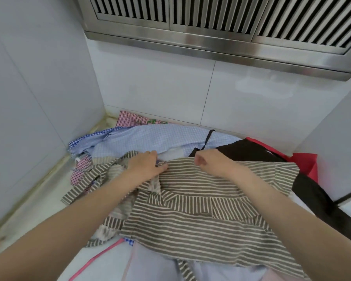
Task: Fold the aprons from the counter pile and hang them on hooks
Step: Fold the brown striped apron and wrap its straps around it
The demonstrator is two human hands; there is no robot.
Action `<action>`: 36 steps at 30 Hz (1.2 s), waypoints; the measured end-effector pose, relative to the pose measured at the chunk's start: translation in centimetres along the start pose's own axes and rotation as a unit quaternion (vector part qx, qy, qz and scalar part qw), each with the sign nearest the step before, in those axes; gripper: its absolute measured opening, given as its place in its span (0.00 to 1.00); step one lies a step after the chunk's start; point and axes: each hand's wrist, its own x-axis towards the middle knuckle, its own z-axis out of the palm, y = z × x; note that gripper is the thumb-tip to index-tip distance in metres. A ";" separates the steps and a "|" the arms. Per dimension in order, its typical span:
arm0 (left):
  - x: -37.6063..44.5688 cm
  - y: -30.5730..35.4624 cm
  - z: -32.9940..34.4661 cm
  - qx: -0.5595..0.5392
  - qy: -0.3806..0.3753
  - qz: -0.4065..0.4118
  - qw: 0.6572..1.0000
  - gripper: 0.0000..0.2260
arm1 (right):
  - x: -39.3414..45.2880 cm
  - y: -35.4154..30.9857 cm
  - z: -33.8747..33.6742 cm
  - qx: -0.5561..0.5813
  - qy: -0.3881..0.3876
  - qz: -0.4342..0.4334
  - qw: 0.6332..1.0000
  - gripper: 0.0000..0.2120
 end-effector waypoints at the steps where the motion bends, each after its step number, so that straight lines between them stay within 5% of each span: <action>1: 0.3 0.1 0.0 0.046 -0.032 -0.012 0.998 0.20 | 1.5 -1.6 0.1 0.010 -0.006 -0.028 1.000 0.12; 4: 0.5 0.0 -0.1 0.067 -0.064 0.012 0.996 0.14 | 4.9 -5.4 1.0 -0.027 -0.060 -0.098 0.993 0.20; 7: -0.4 -0.9 -1.0 0.045 0.012 0.089 0.995 0.11 | 7.2 -7.2 2.1 -0.118 -0.067 -0.121 0.983 0.14; 12: -2.2 -3.1 -2.0 -0.010 0.140 0.149 0.979 0.12 | 9.0 -7.5 2.0 -0.110 0.106 -0.088 0.984 0.06; 17: -2.6 -3.4 -3.2 -0.013 0.152 0.161 0.975 0.11 | 10.7 -5.4 -2.3 0.080 0.225 0.044 0.970 0.05; 22: -2.3 -3.8 -2.8 0.099 0.090 0.104 0.986 0.12 | 9.1 -2.2 -9.5 0.091 0.365 0.113 0.919 0.09; 28: -0.2 -3.4 -2.7 0.147 0.071 -0.029 0.986 0.12 | 3.5 -1.0 -13.8 -0.044 0.457 0.040 0.887 0.12; 31: -0.2 -2.8 -2.8 0.171 0.079 -0.026 0.982 0.14 | 0.4 0.2 -14.7 -0.178 0.363 0.110 0.908 0.10; 36: -3.2 -3.3 0.5 0.225 0.112 0.245 0.936 0.11 | -4.8 4.3 -10.4 -0.315 0.051 0.209 0.924 0.10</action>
